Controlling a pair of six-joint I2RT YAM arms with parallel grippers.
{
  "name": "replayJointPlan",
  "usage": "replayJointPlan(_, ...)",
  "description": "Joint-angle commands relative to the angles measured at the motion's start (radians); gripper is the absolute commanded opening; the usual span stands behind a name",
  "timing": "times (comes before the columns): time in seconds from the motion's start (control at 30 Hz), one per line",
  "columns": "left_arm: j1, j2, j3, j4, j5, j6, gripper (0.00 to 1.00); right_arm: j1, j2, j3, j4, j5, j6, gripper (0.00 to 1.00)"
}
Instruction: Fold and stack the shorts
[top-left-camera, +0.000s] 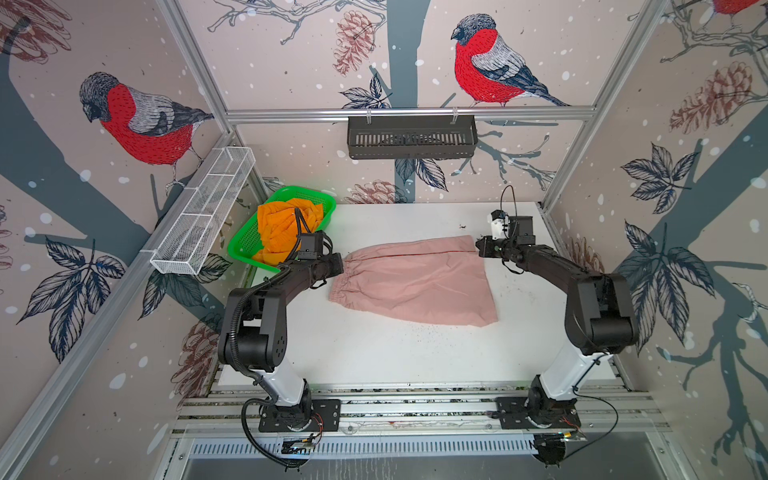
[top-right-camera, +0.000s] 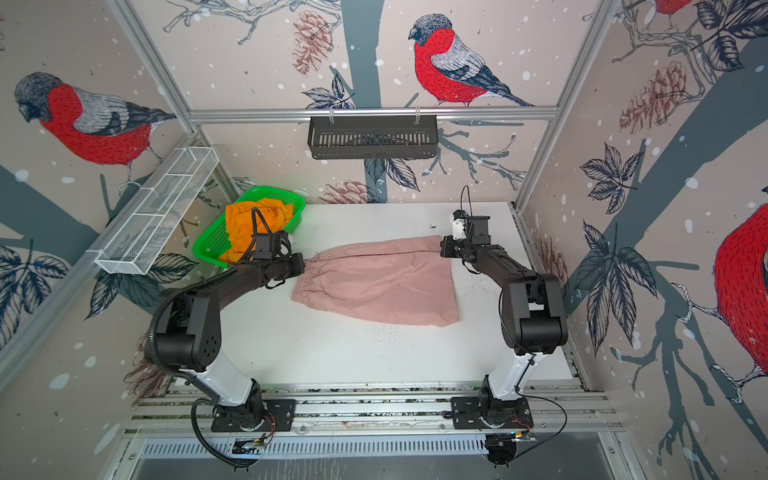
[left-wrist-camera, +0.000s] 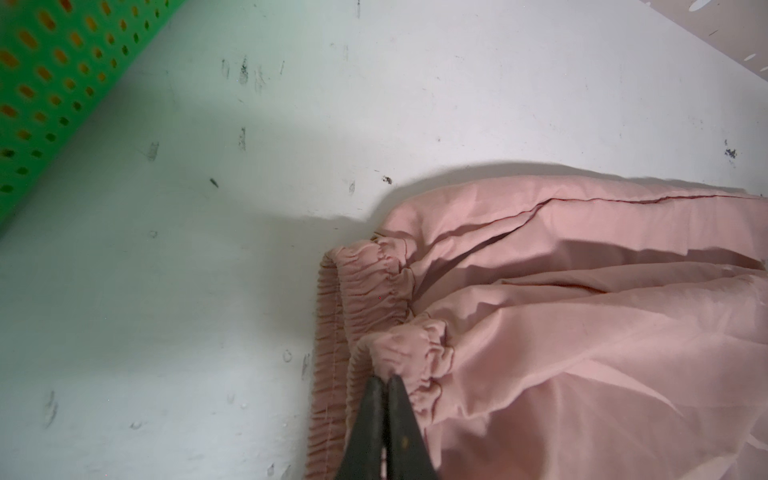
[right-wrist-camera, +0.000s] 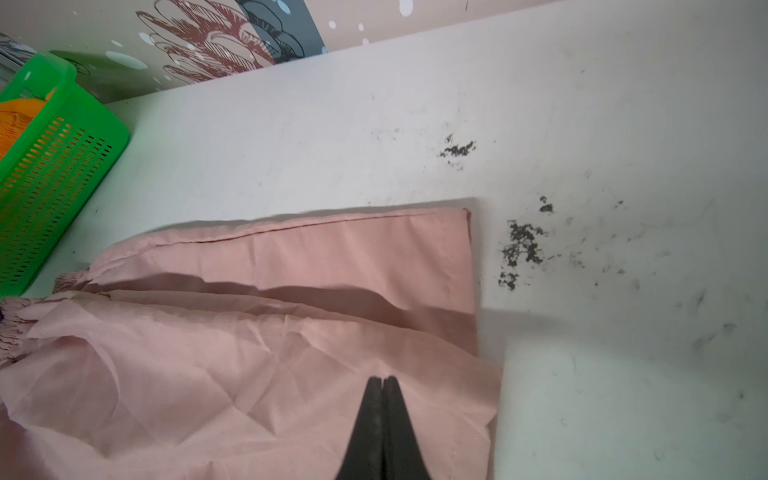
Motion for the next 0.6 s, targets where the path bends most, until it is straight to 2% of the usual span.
replayJointPlan(0.0, -0.002, -0.016, 0.004, 0.001, -0.017, -0.001, 0.0, -0.013, -0.007, -0.012, -0.017, 0.052, 0.007, 0.06)
replayJointPlan(0.07, -0.001, -0.021, 0.002, 0.006, -0.017, -0.002, 0.0, -0.022, 0.013, -0.013, -0.024, 0.051, 0.003, 0.4)
replayJointPlan(0.1, -0.001, -0.022, -0.001, 0.009, -0.016, -0.001, 0.0, -0.025, 0.024, -0.017, -0.024, 0.051, -0.002, 0.48)
replayJointPlan(0.17, -0.001, -0.019, -0.001, 0.012, -0.011, 0.0, 0.0, -0.032, 0.049, -0.023, -0.015, 0.053, -0.008, 0.56)
replayJointPlan(0.27, -0.001, -0.014, -0.002, 0.017, -0.002, 0.0, 0.0, -0.044, 0.094, -0.028, 0.009, 0.035, -0.006, 0.59)
replayJointPlan(0.43, -0.002, -0.014, -0.004, 0.019, 0.001, -0.001, 0.0, -0.047, 0.17, -0.02, 0.058, -0.033, 0.007, 0.59)
replayJointPlan(0.47, -0.001, -0.013, -0.004, 0.017, 0.001, 0.001, 0.0, -0.047, 0.18, -0.018, 0.069, -0.052, 0.011, 0.56)
replayJointPlan(0.57, -0.002, -0.018, -0.005, 0.017, 0.003, 0.0, 0.0, -0.044, 0.186, -0.007, 0.08, -0.084, 0.02, 0.39)
